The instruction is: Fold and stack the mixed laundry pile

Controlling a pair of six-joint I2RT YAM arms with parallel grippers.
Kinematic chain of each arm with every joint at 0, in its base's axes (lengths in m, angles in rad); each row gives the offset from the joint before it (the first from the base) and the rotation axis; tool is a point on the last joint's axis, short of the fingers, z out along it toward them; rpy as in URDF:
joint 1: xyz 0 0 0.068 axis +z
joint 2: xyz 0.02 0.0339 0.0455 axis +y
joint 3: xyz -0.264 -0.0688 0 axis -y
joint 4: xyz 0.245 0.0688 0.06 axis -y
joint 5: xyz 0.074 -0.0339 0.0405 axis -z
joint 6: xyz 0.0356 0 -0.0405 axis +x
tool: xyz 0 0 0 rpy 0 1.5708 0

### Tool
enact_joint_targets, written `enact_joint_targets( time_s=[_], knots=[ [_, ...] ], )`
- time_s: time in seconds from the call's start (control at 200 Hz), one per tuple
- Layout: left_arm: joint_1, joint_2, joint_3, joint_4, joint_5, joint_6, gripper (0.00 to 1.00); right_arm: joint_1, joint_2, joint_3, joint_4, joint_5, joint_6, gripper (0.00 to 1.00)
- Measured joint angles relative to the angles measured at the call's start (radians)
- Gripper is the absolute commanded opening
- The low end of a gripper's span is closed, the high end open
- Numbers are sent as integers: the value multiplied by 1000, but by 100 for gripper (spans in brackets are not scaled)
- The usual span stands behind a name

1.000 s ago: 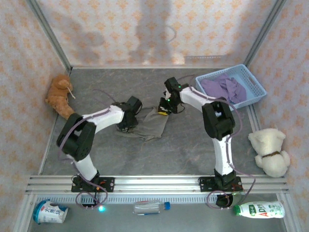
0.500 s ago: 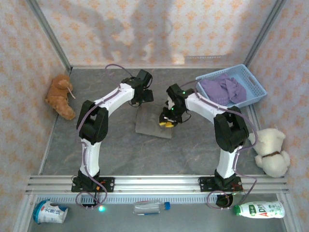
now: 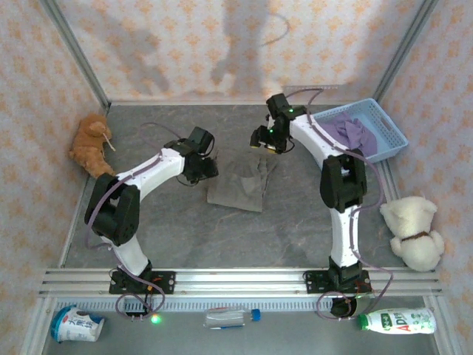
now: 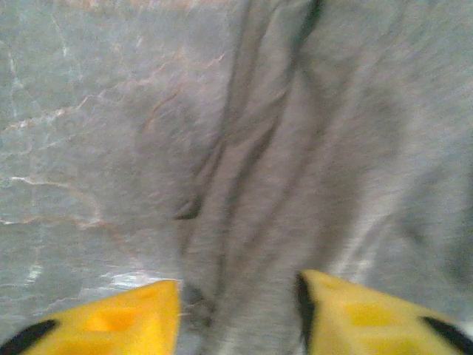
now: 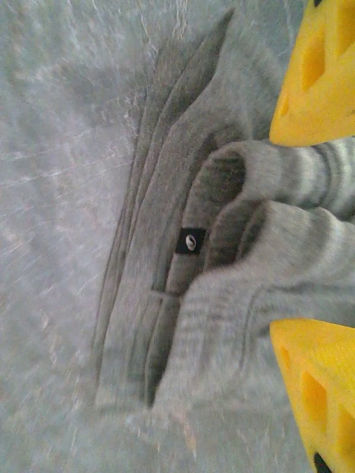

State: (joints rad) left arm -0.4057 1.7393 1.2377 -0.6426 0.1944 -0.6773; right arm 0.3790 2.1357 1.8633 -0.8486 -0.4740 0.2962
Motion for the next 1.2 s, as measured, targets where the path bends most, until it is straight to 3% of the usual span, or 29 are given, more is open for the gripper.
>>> enact_joint_targets(
  time_s=[0.115,0.185,0.3,0.41,0.836,0.946,1.026,1.086,1.201],
  knots=[
    [0,20,-60,8,-12,-23,34,16,60,-2,0,-3,-3,63],
    [0,19,-97,16,-15,-37,34,25,71,-5,2,-5,-5,57],
    [-3,21,-122,26,-16,-51,35,36,72,-5,3,-12,-11,21],
    [-20,45,-111,29,-28,-55,28,39,72,-4,2,-3,-4,0],
    [-38,100,-85,30,-56,-59,28,-47,15,-3,-13,142,8,0],
    [-40,93,-85,26,-61,-59,35,-60,73,-8,0,145,27,22],
    [-44,80,-84,8,-67,-61,52,-60,91,-35,23,145,31,44],
    [-44,56,-83,-11,-71,-61,60,-60,90,-43,26,145,26,50],
    [-44,-10,-69,-30,-72,-63,60,-59,72,-43,28,145,10,56]
  ],
)
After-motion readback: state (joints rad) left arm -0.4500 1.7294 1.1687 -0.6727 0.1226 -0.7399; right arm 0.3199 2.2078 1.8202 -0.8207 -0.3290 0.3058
